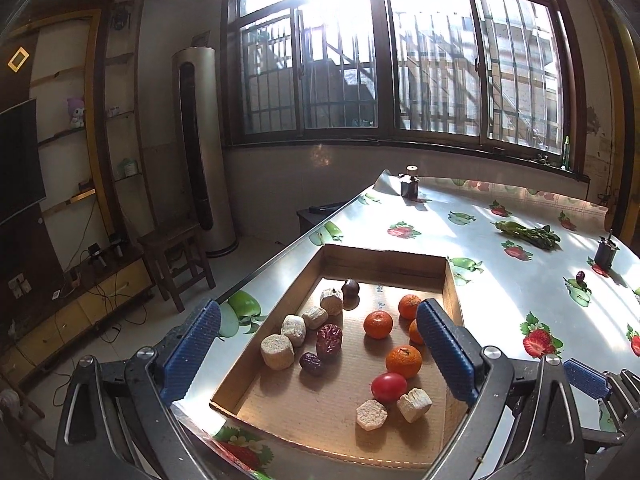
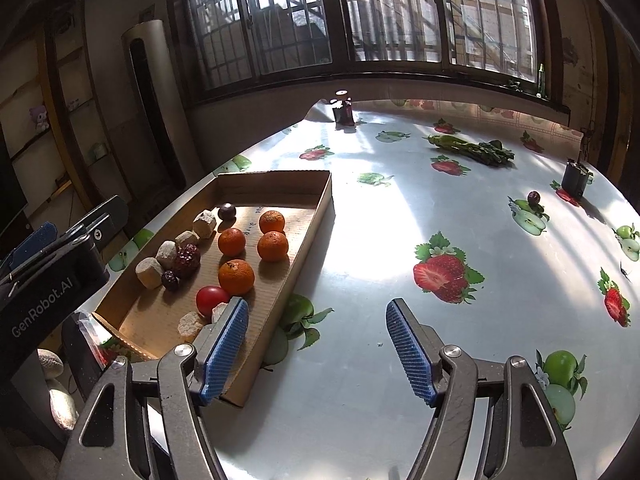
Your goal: Organize fruits
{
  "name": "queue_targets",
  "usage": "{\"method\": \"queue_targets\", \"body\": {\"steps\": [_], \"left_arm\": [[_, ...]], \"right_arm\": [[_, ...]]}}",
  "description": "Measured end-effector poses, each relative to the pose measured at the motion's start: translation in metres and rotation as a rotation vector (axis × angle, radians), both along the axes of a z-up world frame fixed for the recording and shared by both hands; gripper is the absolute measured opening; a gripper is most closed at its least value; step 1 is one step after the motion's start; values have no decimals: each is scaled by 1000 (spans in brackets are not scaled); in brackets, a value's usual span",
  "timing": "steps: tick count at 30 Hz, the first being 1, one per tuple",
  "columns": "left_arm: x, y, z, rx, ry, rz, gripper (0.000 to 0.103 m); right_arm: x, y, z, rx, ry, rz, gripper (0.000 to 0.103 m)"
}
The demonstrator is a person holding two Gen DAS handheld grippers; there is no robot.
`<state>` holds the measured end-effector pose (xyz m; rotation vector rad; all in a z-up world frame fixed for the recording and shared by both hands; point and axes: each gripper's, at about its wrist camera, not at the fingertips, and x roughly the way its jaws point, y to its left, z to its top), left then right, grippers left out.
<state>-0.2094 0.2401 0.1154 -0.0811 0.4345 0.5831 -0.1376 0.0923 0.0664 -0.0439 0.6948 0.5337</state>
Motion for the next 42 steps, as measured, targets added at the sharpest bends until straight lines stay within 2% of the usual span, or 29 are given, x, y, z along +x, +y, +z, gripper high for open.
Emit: {"method": "queue_targets", "body": {"steps": [6, 15, 19, 23, 28, 42], "left_arm": [[-5, 1, 3, 0, -16, 9, 99], [-36, -3, 15, 16, -130, 70, 100], [-44, -10, 16, 51, -157, 76, 103], [-45, -15, 17, 61, -153, 52, 103], [-42, -12, 15, 6, -112, 2, 103], [-30, -1, 1, -101, -21, -33, 103]], "right_arm": [[-4, 0, 2, -5, -11, -1, 76], [-16, 2, 9, -20, -61, 4, 76], [-20, 3, 10, -23, -69, 10, 77], [-26, 4, 12, -28, -82, 17, 77], [-33, 5, 15, -43, -117, 14, 82], [-40, 10, 12, -64, -130, 28, 88]]}}
